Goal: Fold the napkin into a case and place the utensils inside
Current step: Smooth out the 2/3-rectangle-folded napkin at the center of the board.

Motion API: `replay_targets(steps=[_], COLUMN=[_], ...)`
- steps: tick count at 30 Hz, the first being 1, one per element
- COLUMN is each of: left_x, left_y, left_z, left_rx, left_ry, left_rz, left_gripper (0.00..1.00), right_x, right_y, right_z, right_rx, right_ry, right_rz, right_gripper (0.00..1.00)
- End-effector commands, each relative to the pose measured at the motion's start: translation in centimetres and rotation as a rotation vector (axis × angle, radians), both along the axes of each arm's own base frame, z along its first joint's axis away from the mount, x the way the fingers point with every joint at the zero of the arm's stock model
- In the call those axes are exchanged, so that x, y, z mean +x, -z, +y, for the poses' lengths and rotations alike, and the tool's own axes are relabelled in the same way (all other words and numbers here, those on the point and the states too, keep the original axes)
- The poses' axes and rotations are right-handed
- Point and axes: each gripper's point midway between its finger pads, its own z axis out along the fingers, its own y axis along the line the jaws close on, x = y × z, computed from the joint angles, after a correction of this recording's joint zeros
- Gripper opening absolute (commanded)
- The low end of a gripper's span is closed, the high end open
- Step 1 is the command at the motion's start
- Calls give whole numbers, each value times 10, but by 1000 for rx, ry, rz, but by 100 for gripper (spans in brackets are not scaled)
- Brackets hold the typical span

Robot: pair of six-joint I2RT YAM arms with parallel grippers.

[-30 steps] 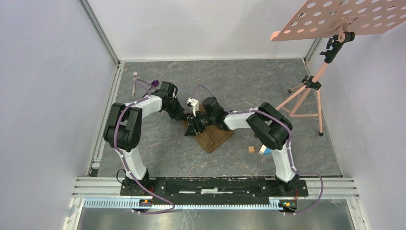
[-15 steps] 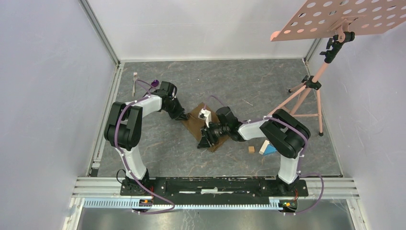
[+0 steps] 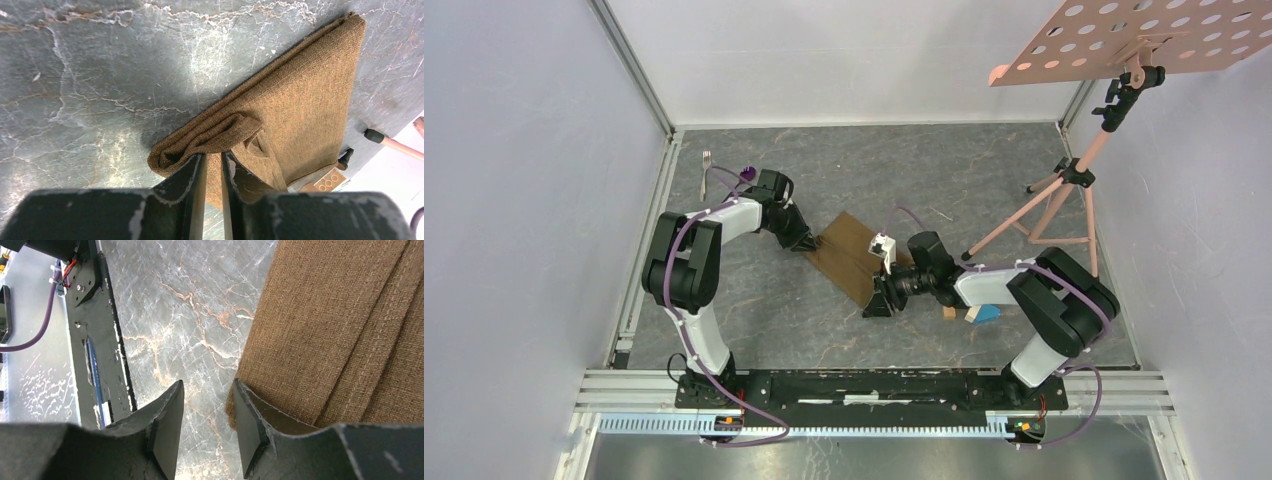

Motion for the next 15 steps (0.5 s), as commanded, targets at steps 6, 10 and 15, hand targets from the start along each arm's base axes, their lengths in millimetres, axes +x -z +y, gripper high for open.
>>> replay_targets(steps=[6,10,15], left_x=[3,13,22], left_y=[-26,-20,-11], left_z=[-20,-25,-25], left_rx=[-95,-119,-110], left_ry=[78,65,37], left_rz=[-86,-81,-81], left_gripper=[27,24,22], right_x=[27,35,33], right_y=[-20,-13,1], right_z=[8,10,3], right_rx=[13,5,-32], right_ry=[81,99,115], right_rz=[4,12,20], right_gripper=[36,31,29])
